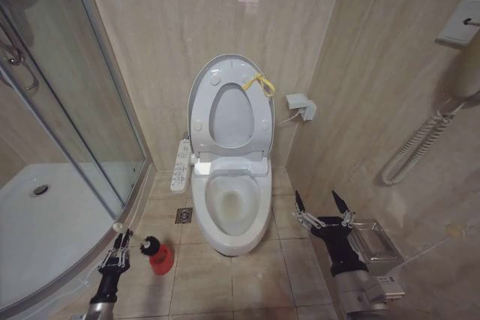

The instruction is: Open the toilet lid, clean the toilet bowl with a toilet brush, close the toilet lid, and flush.

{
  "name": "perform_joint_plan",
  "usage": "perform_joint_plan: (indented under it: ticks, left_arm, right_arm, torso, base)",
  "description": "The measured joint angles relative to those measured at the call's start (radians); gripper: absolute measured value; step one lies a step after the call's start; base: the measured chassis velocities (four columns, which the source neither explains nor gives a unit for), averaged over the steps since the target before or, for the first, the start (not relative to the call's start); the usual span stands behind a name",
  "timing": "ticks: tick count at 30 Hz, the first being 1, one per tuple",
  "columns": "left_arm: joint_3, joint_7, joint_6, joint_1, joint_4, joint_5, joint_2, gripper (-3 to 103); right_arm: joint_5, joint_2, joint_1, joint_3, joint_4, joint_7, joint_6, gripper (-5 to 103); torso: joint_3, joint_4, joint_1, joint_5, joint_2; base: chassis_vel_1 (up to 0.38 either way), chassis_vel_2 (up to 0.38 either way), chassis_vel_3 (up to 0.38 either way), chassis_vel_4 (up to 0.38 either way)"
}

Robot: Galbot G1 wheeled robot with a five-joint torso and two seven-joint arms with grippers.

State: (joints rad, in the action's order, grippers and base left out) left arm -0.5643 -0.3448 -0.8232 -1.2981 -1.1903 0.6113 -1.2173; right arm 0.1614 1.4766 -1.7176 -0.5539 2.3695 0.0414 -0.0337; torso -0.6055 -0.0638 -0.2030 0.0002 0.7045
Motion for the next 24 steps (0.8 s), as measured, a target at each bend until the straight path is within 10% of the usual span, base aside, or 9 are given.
perform_joint_plan:
  ticks: [24]
  left_arm:
    - [0.114,-0.112,0.004,0.237,0.355,0.183,0.014,15]
  right_arm:
    - [0.000,0.000,0.000,0.000,0.000,0.000,0.000,100]
  torso:
    - [0.000,-0.0002,0.000,-0.0001,0.000]
  base:
    - [0.000,0.000,0.000,0.000]
